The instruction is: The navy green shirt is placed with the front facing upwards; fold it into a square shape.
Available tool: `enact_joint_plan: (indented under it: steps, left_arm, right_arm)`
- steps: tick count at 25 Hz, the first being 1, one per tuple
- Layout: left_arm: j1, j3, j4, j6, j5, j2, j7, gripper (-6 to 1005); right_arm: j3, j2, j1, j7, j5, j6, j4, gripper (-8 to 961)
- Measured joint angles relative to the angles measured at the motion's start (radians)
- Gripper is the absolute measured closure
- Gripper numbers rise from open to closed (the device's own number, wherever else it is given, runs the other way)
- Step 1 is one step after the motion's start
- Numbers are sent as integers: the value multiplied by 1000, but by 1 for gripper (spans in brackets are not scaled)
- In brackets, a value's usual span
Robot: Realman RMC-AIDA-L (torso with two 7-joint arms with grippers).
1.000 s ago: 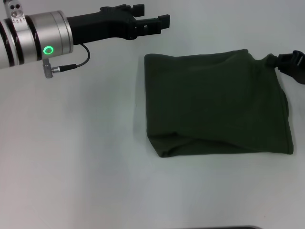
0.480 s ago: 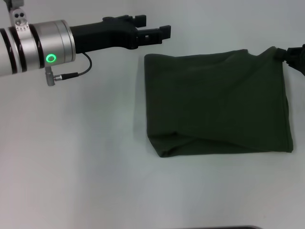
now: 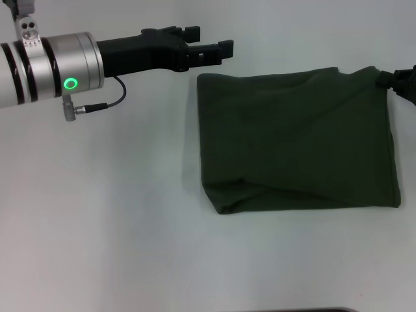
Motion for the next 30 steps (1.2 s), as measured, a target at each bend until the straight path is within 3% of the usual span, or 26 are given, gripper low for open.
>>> enact_joint_plan:
  steps: [9,16,23,28,30]
  left_arm:
    - [1,-5,0,0,0,0,0,83]
    - [2,-7,1,-1,0,0,0,83]
    - [1,-6,8,-1,-1,0,1,83]
    - [1,-7,10,0,-6,3,6,83]
    - [1,-8,10,0,-8,3,9,83]
  right_arm:
    - [16,15,-21,-2,29,20,4,922]
    - [22,21,-33,-78,104,-24,-5,711]
    - [0,-6,12,-84,115,-131,-76,523]
    - [-91,-45,81,1,53,-135,-95,326]
    - [-121,-51,104,30,23,-134,-93,313]
